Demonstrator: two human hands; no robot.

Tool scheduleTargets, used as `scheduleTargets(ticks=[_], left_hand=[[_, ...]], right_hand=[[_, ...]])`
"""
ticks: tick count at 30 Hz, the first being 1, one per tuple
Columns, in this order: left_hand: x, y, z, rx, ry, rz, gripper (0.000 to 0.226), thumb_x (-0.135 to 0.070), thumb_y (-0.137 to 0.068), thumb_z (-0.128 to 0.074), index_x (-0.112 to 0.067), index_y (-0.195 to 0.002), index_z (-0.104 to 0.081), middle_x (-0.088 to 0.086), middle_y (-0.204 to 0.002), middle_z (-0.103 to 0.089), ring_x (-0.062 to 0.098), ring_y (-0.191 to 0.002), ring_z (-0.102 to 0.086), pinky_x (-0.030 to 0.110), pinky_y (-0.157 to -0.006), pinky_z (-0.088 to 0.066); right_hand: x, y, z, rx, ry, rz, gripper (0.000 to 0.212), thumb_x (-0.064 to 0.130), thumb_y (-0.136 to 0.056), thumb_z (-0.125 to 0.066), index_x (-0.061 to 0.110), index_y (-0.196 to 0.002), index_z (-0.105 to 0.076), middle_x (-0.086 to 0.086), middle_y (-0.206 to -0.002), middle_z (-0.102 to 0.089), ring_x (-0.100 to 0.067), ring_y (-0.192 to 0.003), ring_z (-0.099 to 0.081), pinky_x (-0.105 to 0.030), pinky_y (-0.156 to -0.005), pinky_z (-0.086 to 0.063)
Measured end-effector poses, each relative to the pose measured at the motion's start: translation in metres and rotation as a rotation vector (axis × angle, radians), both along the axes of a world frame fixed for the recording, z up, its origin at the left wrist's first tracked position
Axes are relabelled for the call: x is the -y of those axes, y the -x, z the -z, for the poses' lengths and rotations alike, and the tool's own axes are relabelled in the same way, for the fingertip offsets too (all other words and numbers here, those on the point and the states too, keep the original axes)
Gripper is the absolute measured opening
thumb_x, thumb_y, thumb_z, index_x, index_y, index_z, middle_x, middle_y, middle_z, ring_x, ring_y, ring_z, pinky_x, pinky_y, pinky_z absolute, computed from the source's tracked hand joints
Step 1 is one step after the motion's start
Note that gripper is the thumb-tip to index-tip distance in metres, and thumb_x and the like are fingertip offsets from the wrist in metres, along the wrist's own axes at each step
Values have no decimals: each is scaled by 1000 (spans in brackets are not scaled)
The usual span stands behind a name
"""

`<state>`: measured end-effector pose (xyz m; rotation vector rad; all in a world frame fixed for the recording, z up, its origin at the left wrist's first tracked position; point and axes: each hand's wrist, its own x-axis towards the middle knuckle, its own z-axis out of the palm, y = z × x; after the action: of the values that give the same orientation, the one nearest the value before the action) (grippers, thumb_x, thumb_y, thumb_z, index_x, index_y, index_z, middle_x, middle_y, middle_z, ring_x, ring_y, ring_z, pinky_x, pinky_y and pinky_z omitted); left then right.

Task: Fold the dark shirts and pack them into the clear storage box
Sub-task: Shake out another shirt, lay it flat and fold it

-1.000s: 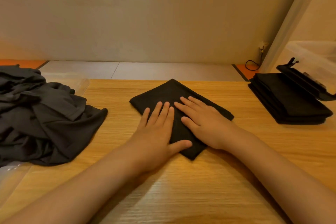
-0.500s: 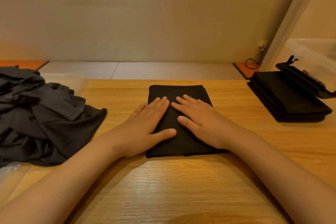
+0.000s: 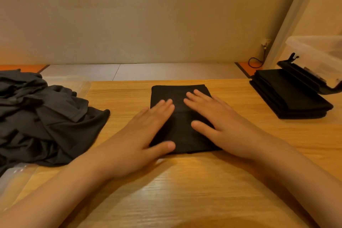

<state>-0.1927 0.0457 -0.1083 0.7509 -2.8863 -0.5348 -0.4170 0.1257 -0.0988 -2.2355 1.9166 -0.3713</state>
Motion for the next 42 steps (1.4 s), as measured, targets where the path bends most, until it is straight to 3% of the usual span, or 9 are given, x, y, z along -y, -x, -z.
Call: scheduleTargets(ticks=[8,14,17,20,24,28,32,35,42], left_hand=[[-65,-34,6,194,70,55,83,-78,-83,-21,-42,-146,20,-31,-146,32,-16,-130,33,11,-108,22],[-123,-70,29,-3,247,33,78,-72,-91,-33,-21,-150,-32,-9,-157,-27,4,-145,-20,31,-116,-14],[-144,-80,42,-66,406,76,58,-48,-97,-44,-11,-141,-47,3,-149,-43,16,-139,-38,38,-115,-25],[-146,-87,50,-225,531,151,37,-18,-95,-54,-6,-129,-59,8,-137,-55,19,-130,-50,39,-110,-37],[-142,-90,43,-230,615,176,35,-7,-91,-50,-4,-122,-65,10,-128,-62,20,-120,-59,37,-100,-48],[-111,-82,51,39,394,71,90,-30,-63,-83,-24,-143,-44,-2,-98,-74,14,-86,-71,34,-69,-61],[-110,-82,-6,-245,137,58,28,-47,-97,-39,-40,-122,-51,-20,-108,-67,-4,-97,-64,19,-76,-56],[-91,-63,-37,-459,-78,-68,16,-44,-91,-53,-38,-102,-64,-23,-94,-68,-7,-92,-63,9,-76,-50],[0,-14,-37,-109,-443,-247,14,-29,-91,-62,-25,-104,-68,-4,-95,-70,24,-87,-67,21,-71,-55]], right_hand=[[-72,-38,11,-202,-183,-31,83,73,-81,-12,36,-150,16,20,-154,24,6,-138,27,-22,-114,15],[-132,-62,22,-165,-117,-95,87,81,-84,-25,38,-151,10,22,-155,21,9,-136,29,-18,-112,19],[-154,-71,35,-181,19,-80,82,73,-85,-35,31,-153,-15,14,-159,-9,0,-146,1,-24,-116,1],[-165,-74,52,-174,254,-111,56,36,-90,-56,19,-142,-46,1,-147,-45,-13,-139,-37,-33,-109,-32],[-170,-64,54,-185,441,-258,39,12,-94,-51,10,-133,-55,-5,-138,-55,-17,-131,-48,-33,-104,-42],[-170,-57,38,-91,262,-207,44,28,-94,-44,21,-136,-53,5,-134,-58,-6,-122,-54,-19,-99,-44],[-151,-50,-1,224,177,-67,40,56,-94,-35,40,-126,-53,35,-115,-57,17,-108,-52,-1,-85,-40],[-122,-43,-30,405,126,53,11,48,-87,-52,54,-95,-58,35,-96,-59,16,-97,-54,-8,-74,-47],[-32,-5,-32,440,-252,287,25,38,-87,-66,34,-111,-62,10,-96,-63,-3,-87,-58,-18,-72,-44]])
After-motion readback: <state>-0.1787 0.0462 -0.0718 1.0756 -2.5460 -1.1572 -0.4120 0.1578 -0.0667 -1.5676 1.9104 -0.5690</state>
